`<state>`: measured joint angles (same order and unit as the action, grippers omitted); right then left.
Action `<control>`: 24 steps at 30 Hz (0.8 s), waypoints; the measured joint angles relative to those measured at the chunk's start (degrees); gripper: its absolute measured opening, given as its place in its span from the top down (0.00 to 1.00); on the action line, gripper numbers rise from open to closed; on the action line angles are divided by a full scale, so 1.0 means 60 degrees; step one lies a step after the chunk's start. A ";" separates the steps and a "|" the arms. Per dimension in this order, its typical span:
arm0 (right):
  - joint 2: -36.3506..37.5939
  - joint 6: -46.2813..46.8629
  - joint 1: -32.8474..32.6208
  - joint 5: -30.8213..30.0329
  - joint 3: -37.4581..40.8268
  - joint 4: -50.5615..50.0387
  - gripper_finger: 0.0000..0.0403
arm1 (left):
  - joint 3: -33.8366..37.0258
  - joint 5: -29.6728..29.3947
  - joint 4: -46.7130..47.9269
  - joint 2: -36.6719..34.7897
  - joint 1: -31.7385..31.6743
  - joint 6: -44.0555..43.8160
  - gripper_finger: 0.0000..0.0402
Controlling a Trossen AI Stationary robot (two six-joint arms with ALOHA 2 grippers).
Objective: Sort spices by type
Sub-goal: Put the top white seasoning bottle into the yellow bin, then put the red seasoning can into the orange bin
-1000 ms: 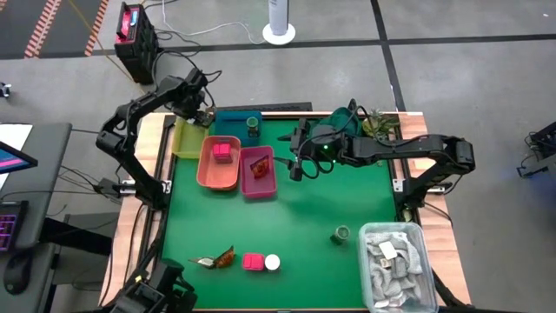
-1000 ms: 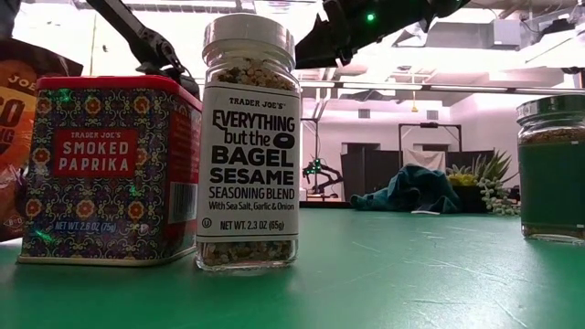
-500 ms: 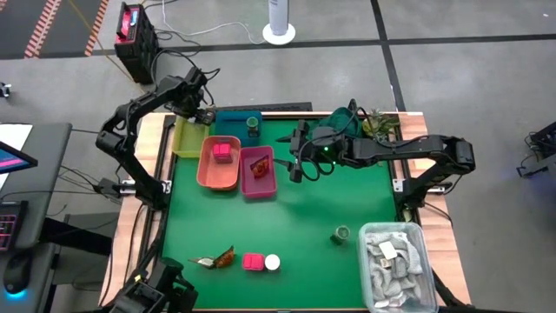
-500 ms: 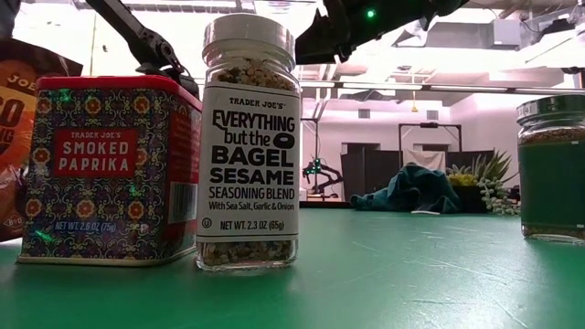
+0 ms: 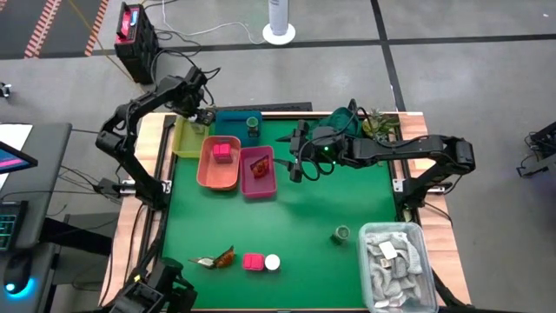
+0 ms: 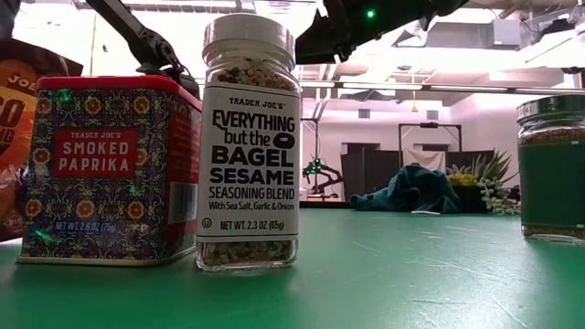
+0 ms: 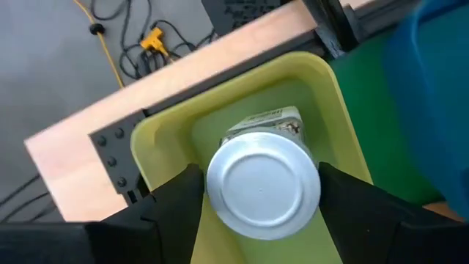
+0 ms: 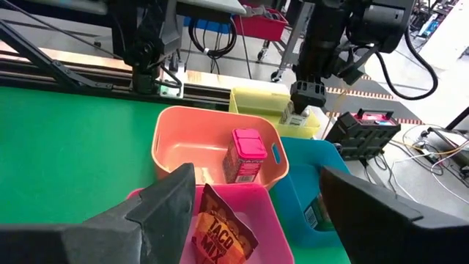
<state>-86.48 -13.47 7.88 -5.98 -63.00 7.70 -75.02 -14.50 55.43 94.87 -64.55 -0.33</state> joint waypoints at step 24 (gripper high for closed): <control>0.0169 -0.0035 0.0515 -0.0012 0.0004 -0.1879 0.21 | -0.1756 0.2009 0.1616 -0.0893 0.3202 0.1972 0.38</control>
<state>-85.47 -13.68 10.97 -6.05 -62.98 -3.57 -85.56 -2.44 65.13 89.51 -45.34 11.50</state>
